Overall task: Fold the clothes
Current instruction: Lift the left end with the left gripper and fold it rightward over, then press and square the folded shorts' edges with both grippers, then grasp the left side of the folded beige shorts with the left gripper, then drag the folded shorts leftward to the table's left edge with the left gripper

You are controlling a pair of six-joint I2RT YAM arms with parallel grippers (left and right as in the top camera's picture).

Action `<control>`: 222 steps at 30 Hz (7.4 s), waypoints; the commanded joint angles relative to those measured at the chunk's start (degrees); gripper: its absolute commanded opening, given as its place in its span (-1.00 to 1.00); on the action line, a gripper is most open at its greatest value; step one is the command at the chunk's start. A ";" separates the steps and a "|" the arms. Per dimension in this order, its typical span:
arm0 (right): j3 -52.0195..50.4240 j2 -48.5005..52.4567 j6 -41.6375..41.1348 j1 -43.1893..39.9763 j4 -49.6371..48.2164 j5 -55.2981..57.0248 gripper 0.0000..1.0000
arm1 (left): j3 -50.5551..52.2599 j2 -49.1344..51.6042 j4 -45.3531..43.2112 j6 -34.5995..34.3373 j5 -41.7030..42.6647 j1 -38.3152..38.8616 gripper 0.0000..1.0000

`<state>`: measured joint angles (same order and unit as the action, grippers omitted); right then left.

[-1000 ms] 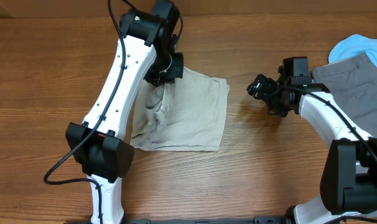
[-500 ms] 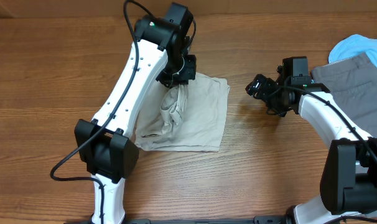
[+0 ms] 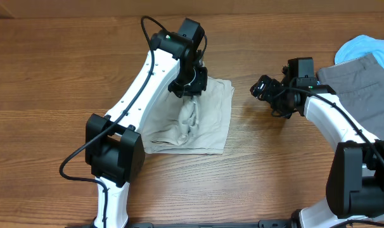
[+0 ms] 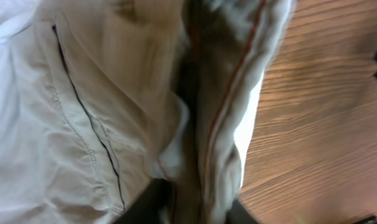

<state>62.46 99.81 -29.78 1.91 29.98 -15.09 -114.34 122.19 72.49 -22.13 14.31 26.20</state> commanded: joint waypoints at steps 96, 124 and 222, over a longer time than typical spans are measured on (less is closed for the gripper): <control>0.39 3.58 -1.90 21.09 -3.72 -18.62 -0.82 | 35.23 -17.68 -4.76 10.19 16.48 -17.84 -0.92; -6.23 4.68 -13.57 13.55 -5.70 -10.38 -0.92 | 53.02 -23.58 -15.63 11.23 16.33 -26.58 -0.92; -6.14 -21.57 -1.97 12.22 4.63 9.03 1.00 | 53.07 -5.40 -58.90 -46.80 13.51 -62.53 -0.91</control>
<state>56.40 79.22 -31.70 14.24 35.11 -6.61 -62.72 114.65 12.14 -61.73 32.88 -35.00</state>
